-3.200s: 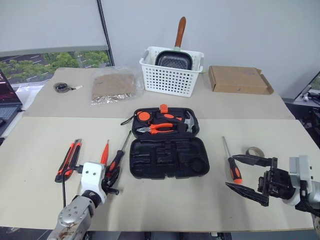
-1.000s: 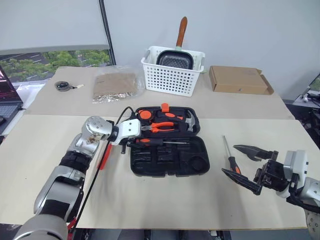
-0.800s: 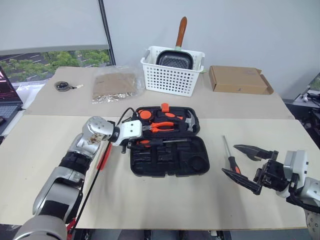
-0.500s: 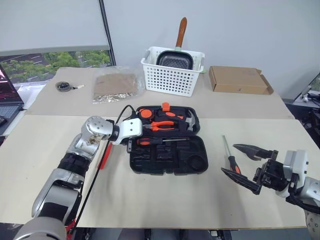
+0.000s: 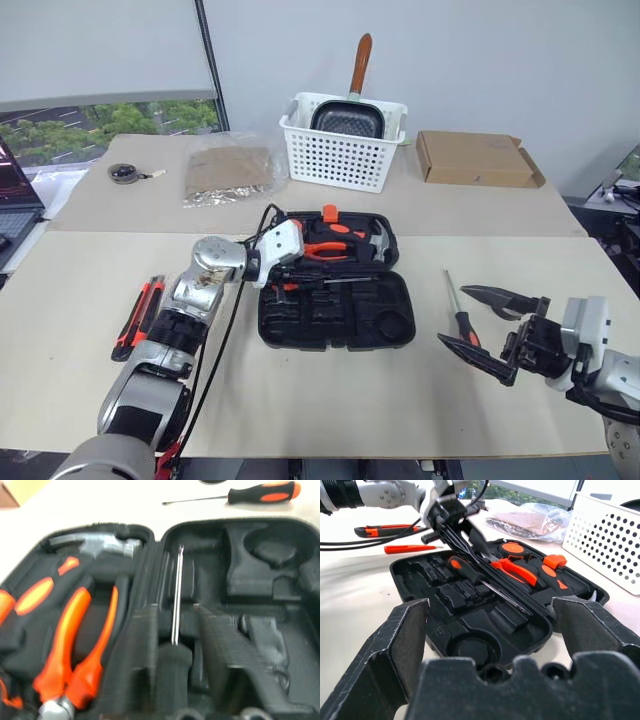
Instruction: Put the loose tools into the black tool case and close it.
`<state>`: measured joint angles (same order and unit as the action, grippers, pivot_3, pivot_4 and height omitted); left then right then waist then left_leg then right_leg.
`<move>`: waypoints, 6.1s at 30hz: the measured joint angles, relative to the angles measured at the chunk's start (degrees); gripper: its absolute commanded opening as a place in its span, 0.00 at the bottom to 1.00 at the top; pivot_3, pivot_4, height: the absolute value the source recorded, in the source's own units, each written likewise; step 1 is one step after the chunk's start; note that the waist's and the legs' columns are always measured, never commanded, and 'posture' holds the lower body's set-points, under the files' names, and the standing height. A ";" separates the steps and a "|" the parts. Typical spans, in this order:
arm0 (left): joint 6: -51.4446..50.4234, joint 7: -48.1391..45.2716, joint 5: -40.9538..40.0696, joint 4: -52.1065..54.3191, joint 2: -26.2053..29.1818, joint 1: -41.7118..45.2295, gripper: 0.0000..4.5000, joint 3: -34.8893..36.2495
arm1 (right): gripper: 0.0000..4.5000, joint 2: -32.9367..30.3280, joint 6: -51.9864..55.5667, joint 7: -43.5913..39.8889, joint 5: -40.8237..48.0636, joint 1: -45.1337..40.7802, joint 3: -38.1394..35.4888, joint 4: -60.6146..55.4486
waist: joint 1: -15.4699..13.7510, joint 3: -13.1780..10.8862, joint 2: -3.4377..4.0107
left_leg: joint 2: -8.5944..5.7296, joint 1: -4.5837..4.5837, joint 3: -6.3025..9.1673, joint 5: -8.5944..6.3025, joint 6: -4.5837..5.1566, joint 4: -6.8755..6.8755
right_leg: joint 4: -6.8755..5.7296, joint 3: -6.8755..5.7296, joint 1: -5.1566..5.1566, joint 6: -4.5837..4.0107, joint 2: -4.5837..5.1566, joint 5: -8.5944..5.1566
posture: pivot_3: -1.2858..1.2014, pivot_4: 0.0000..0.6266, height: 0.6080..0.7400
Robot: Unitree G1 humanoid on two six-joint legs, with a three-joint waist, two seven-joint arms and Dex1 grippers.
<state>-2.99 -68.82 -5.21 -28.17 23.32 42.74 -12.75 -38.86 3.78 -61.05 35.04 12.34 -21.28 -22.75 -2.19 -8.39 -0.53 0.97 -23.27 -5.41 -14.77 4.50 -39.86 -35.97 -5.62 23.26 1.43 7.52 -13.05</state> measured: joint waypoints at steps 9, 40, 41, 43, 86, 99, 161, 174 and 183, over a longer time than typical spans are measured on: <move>7.84 -0.99 2.78 -9.08 -1.40 3.13 0.02 -1.94 | 1.00 0.33 -0.84 -0.10 0.00 0.36 -0.03 0.44 | -0.32 0.00 0.00 | -0.02 0.02 0.00 -0.02 0.04 -0.01 | 0.06 -0.02 -0.07 -0.34 0.05 0.22 | 0.52 0.24 0.70; -13.75 -18.37 -20.42 25.43 13.33 -8.66 0.78 7.20 | 1.00 -2.88 30.90 25.50 -12.28 1.21 1.46 -0.16 | 1.19 0.05 0.09 | 0.01 -0.58 -0.13 0.37 -0.06 0.11 | -0.01 0.08 0.70 -0.27 0.09 0.43 | 0.52 0.24 0.70; -14.94 -18.70 -21.13 27.62 14.64 -9.40 0.84 7.20 | 1.00 -3.14 33.29 26.56 -12.27 0.08 1.99 -0.56 | 1.22 0.04 0.08 | 0.02 -0.56 -0.10 0.39 -0.06 0.10 | 0.00 0.08 0.69 -0.10 0.08 0.34 | 0.52 0.24 0.70; -18.20 -18.85 -22.88 32.02 17.16 -10.52 0.97 7.32 | 1.00 -3.21 38.47 28.51 -11.81 -2.59 2.76 -0.88 | 1.19 0.03 0.07 | 0.02 -0.51 0.02 0.49 -0.16 0.09 | 0.08 0.07 0.78 -0.24 0.07 0.27 | 0.52 0.24 0.70; -34.55 2.90 -35.66 54.40 25.89 -39.04 1.00 30.48 | 0.22 -6.13 17.73 -1.69 -19.48 -46.07 32.69 20.82 | 2.50 -0.26 0.27 | -0.01 -0.84 -0.06 0.84 -0.09 0.31 | 0.22 0.15 0.92 -0.03 -0.08 0.61 | 0.52 0.24 0.70; -35.94 9.61 -39.64 63.70 25.92 -51.87 1.00 40.38 | 0.22 4.83 -8.78 -15.00 -32.17 -59.95 43.11 52.94 | 1.86 -0.32 0.30 | 0.01 -0.72 0.04 0.81 -0.89 0.27 | 0.05 0.06 0.99 -0.54 -0.09 0.92 | 0.52 0.24 0.70; -42.49 53.70 -21.90 57.02 5.95 -47.52 1.00 32.82 | 0.99 5.87 3.30 -26.42 -13.33 -56.48 26.96 42.31 | 1.55 -0.44 -0.04 | 0.05 -0.24 -0.01 1.12 -1.24 1.06 | -0.08 0.01 0.91 -1.10 -0.03 0.95 | 0.52 0.24 0.70; -52.30 56.97 -21.89 52.27 3.85 -40.21 0.89 27.99 | 1.00 -0.16 3.17 -28.28 -13.42 -59.66 26.93 44.18 | 1.47 -0.46 -0.07 | 0.07 -0.21 0.01 1.14 -1.25 1.05 | -0.09 0.00 0.87 -1.09 0.01 0.94 | 0.52 0.24 0.70; -54.40 59.40 -21.74 52.44 2.10 -40.22 0.19 31.34 | 1.00 -1.47 3.75 -28.42 -10.57 -61.28 26.52 45.41 | 1.49 -0.46 -0.07 | 0.06 -0.25 -0.03 1.09 -1.19 1.07 | -0.05 0.03 0.90 -1.10 0.13 0.95 | 0.52 0.24 0.70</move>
<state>-57.39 -9.42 -26.95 24.26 25.43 2.51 18.59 -40.32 7.54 -89.47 24.46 -48.94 5.24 22.66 -0.70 -8.85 -0.60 1.03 -23.52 -5.44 -13.68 3.30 -38.79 -36.02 -5.59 24.16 0.32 7.66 -12.10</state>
